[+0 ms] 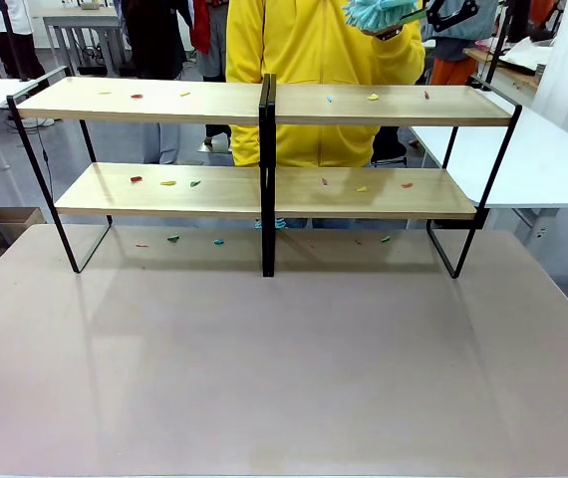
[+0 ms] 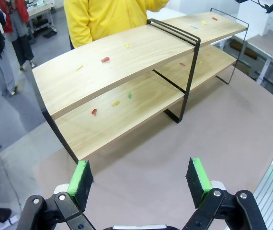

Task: Clean the shelves.
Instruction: Pick up the Duster when the human hands it over.

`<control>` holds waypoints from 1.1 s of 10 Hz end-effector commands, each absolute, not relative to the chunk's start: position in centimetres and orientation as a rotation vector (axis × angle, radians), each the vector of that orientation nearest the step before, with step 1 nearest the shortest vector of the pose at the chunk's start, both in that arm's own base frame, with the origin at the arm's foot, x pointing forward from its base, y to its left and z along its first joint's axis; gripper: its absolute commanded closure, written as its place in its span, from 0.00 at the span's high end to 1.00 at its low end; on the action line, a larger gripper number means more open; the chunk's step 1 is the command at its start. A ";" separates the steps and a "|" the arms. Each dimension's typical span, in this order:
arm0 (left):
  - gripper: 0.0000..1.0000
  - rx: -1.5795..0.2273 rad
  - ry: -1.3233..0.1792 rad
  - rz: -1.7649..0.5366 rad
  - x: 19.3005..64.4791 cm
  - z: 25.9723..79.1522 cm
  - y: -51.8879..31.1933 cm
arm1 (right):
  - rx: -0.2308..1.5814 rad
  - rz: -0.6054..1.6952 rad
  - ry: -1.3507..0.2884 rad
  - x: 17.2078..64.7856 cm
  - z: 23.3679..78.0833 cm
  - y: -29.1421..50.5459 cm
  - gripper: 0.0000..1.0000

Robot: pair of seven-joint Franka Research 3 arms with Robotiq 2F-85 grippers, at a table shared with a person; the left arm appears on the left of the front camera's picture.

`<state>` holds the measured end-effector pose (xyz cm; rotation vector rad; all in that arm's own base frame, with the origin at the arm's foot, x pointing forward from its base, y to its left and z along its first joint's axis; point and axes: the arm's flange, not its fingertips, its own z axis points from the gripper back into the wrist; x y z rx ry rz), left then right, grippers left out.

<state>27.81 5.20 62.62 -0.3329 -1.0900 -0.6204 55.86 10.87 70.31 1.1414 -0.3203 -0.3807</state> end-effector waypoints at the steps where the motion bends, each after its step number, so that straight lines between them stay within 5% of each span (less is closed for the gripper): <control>1: 1.00 -0.332 -1.091 -0.627 27.9 62.6 5.3 | 1.114 -0.409 -0.320 55.8 70.7 11.0 0.43; 2: 1.00 -0.332 -1.091 -0.627 27.9 62.6 5.3 | 1.114 -0.410 -0.316 55.9 70.5 10.9 0.00; 4: 1.00 -0.332 -1.091 -0.627 27.9 62.6 5.3 | 1.105 -0.412 -0.327 55.9 70.4 10.6 0.00; 5: 1.00 -0.332 -1.091 -0.627 27.9 62.6 5.3 | 1.099 -0.414 -0.337 55.9 70.4 10.5 0.17; 7: 1.00 -0.332 -1.091 -0.627 27.9 62.6 5.3 | 1.083 -0.411 -0.334 55.9 70.3 10.5 0.00; 11: 1.00 -0.332 -1.091 -0.627 27.9 62.6 5.3 | 1.067 -0.398 -0.324 55.6 70.3 10.3 0.00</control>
